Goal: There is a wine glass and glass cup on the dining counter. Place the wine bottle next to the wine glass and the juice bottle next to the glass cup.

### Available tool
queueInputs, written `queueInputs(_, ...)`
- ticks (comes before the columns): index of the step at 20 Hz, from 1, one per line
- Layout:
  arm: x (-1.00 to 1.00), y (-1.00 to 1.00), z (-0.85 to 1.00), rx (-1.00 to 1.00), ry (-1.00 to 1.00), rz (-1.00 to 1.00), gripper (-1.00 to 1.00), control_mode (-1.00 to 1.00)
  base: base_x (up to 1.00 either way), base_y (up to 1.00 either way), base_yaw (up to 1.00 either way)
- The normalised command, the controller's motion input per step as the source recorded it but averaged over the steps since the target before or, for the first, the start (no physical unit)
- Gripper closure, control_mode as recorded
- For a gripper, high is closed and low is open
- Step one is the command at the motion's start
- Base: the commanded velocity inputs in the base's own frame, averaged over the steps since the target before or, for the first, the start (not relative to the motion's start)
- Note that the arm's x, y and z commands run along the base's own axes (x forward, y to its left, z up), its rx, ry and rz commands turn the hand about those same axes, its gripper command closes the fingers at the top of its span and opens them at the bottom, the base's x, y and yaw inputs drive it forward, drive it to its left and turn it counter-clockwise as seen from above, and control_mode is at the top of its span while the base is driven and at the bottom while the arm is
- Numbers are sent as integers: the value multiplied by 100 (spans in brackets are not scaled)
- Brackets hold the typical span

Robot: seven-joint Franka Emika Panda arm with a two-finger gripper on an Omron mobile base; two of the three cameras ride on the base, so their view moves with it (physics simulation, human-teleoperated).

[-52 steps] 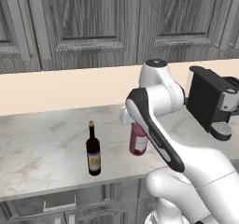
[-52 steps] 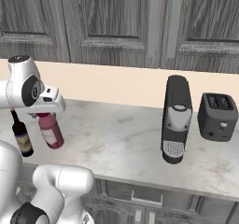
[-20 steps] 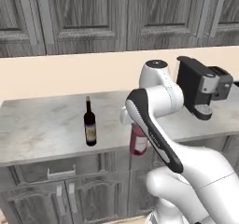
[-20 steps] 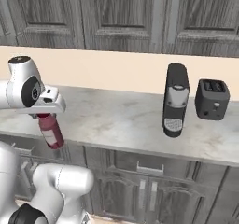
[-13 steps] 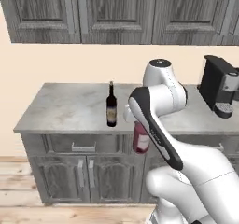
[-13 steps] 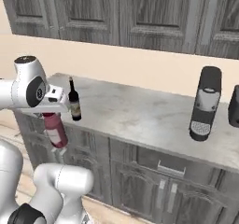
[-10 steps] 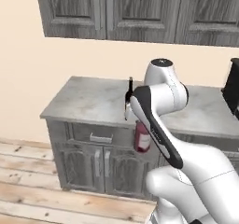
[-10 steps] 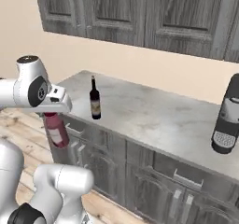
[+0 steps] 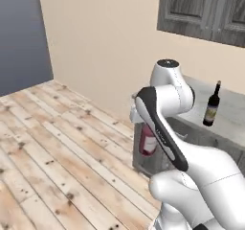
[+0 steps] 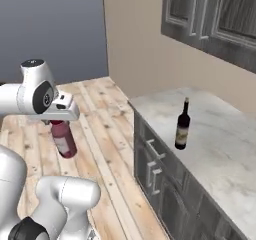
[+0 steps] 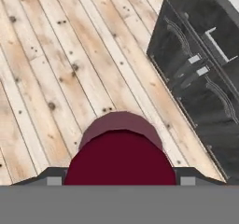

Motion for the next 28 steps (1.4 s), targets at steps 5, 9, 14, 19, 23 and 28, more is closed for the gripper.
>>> queueInputs(5,0,0,0,0,0,0,100,100,-16,0,96)
queueInputs(9,0,0,0,0,0,0,100,100,-10,0,93)
queueInputs(14,0,0,0,0,0,0,100,100,-5,0,88)
queueInputs(19,0,0,0,0,0,0,100,100,-1,0,81)
queueInputs(23,0,0,0,0,0,0,100,100,0,-1,79)
queueInputs(28,0,0,0,0,0,0,100,100,0,-6,75)
